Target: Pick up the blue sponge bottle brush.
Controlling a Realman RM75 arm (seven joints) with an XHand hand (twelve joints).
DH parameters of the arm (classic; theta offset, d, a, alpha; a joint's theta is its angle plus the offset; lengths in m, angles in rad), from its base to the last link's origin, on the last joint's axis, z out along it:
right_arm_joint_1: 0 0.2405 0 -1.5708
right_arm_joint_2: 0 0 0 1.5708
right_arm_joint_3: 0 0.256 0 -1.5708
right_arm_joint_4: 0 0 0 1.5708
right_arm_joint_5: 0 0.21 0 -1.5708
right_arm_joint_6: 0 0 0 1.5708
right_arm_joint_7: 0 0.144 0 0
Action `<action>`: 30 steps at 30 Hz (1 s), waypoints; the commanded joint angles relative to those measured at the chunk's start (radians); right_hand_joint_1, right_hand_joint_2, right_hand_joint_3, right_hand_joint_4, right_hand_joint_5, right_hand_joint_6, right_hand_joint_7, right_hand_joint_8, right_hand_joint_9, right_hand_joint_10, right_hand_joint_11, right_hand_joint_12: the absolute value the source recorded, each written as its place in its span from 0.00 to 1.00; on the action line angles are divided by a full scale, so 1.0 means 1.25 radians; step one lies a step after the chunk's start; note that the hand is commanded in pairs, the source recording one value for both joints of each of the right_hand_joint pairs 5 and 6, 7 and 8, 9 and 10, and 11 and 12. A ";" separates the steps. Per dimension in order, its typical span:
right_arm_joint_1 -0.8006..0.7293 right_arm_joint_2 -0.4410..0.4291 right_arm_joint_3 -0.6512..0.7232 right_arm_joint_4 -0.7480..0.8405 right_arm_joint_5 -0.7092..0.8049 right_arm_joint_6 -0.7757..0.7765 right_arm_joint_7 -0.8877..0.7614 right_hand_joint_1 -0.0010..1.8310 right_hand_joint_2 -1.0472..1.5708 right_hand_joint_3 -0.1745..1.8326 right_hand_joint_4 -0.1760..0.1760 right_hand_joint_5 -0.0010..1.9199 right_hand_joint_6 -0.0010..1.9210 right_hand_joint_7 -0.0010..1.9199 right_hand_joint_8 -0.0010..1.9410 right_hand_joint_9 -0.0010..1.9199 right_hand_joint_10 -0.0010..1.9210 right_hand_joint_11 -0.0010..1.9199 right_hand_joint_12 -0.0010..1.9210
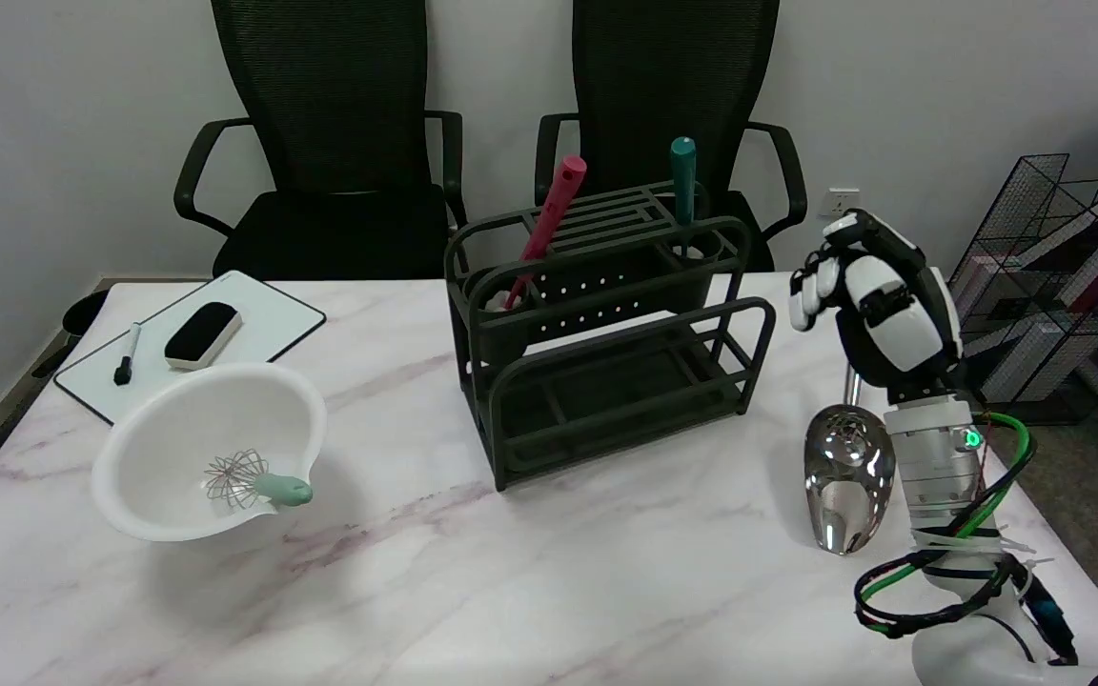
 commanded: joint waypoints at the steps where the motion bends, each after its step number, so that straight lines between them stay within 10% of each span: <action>1: 0.036 0.010 0.036 -0.103 -0.004 0.008 -0.021 0.56 0.64 0.73 0.50 0.46 0.46 0.59 0.58 0.54 0.54 0.64 0.64; 13: 0.050 0.010 0.116 -0.011 0.031 -0.128 -0.389 0.57 0.54 0.67 0.50 0.35 0.35 0.41 0.41 0.36 0.36 0.44 0.44; 30: 0.280 0.059 0.083 -0.157 -0.016 -0.295 -0.389 0.61 0.30 0.66 0.50 0.20 0.20 0.35 0.35 0.32 0.32 0.38 0.38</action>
